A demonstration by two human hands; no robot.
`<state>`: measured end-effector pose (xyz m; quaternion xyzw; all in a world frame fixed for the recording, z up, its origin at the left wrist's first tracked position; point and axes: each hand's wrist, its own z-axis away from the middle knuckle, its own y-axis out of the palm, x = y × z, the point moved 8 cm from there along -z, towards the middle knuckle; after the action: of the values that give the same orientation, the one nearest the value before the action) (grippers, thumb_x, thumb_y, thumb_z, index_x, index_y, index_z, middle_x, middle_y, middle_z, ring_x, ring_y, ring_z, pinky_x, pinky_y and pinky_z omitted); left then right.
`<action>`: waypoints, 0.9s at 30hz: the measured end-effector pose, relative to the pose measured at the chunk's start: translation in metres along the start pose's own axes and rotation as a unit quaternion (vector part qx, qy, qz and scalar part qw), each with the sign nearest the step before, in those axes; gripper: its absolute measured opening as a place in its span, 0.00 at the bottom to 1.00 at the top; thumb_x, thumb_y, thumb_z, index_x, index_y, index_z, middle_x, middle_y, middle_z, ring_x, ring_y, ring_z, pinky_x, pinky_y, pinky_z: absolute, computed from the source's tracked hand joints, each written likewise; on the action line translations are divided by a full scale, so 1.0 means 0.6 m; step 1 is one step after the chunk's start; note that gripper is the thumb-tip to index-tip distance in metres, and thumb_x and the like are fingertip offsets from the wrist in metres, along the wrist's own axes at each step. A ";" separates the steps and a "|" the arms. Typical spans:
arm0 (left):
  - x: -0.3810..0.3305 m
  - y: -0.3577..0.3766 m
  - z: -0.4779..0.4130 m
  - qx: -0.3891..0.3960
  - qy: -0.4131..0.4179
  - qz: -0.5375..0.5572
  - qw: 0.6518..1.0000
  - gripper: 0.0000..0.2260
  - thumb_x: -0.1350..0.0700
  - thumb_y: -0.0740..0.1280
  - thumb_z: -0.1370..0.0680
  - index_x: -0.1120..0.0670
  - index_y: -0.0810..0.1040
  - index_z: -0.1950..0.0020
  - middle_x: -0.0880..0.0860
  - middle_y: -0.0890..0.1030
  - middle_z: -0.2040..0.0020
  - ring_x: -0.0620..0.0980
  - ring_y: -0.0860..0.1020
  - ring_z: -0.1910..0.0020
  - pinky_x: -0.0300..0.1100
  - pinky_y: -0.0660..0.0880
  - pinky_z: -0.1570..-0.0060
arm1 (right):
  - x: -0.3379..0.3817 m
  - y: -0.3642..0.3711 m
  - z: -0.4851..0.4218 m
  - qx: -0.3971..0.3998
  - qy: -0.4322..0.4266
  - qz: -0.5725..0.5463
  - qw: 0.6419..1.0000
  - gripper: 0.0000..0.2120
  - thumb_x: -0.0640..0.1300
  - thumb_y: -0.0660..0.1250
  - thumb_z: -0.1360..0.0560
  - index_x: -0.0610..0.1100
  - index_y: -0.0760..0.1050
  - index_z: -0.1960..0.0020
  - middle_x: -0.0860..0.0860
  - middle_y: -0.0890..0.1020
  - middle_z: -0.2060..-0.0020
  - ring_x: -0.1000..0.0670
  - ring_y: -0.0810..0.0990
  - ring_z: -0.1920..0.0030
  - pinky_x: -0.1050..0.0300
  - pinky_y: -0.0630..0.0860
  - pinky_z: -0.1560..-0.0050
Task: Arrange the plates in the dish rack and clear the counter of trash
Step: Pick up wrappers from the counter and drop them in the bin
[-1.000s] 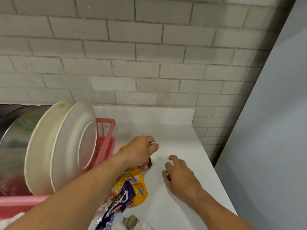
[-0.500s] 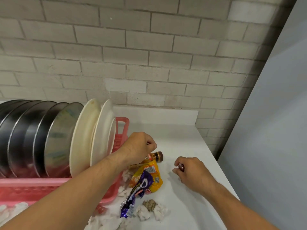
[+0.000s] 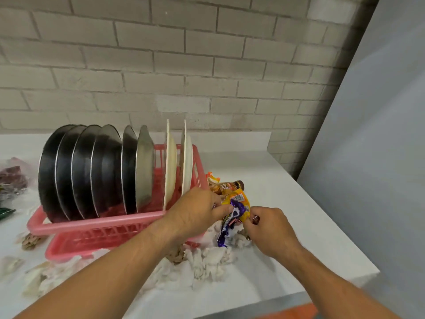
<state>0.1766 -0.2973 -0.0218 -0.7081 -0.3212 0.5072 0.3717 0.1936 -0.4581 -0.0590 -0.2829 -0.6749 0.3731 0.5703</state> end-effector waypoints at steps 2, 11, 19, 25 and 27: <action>0.013 0.008 0.035 0.003 0.013 -0.001 1.000 0.26 0.38 0.60 0.22 0.53 0.68 0.73 0.50 0.70 0.76 0.46 0.69 0.76 0.43 0.71 0.66 | 0.011 0.020 0.034 0.003 0.014 0.006 1.000 0.18 0.44 0.63 0.25 0.48 0.64 0.72 0.52 0.72 0.75 0.52 0.68 0.73 0.58 0.65 0.72; 0.037 0.009 0.174 0.001 0.003 -0.010 1.000 0.26 0.40 0.57 0.20 0.57 0.71 0.71 0.52 0.73 0.75 0.49 0.70 0.75 0.47 0.71 0.68 | 0.065 0.051 0.156 -0.016 0.005 0.016 1.000 0.17 0.46 0.61 0.25 0.47 0.64 0.71 0.49 0.74 0.72 0.48 0.74 0.69 0.52 0.72 0.67; 0.021 0.018 0.300 0.004 -0.032 -0.026 0.999 0.17 0.42 0.55 0.19 0.51 0.70 0.63 0.49 0.76 0.66 0.49 0.75 0.66 0.50 0.75 0.62 | 0.105 0.076 0.281 0.013 -0.071 0.000 0.997 0.23 0.59 0.54 0.21 0.47 0.66 0.70 0.51 0.76 0.74 0.52 0.78 0.68 0.51 0.75 0.63; 0.023 0.049 0.405 0.022 -0.049 -0.017 0.998 0.16 0.44 0.57 0.20 0.49 0.68 0.65 0.47 0.74 0.67 0.46 0.73 0.66 0.45 0.71 0.64 | 0.090 0.111 0.370 0.028 -0.072 -0.042 0.996 0.19 0.54 0.47 0.27 0.45 0.67 0.70 0.50 0.75 0.72 0.49 0.76 0.66 0.47 0.74 0.64; 0.027 0.065 0.444 0.027 -0.045 -0.007 0.999 0.16 0.45 0.59 0.20 0.49 0.69 0.65 0.47 0.73 0.66 0.45 0.72 0.65 0.43 0.68 0.65 | 0.072 0.137 0.403 0.036 -0.059 -0.051 0.996 0.19 0.54 0.46 0.29 0.45 0.66 0.71 0.50 0.75 0.73 0.49 0.79 0.64 0.47 0.75 0.64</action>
<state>-0.0708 -0.2504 -0.1188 -0.6717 -0.3292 0.5445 0.3794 -0.0554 -0.4210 -0.1202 -0.2045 -0.7073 0.3837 0.5574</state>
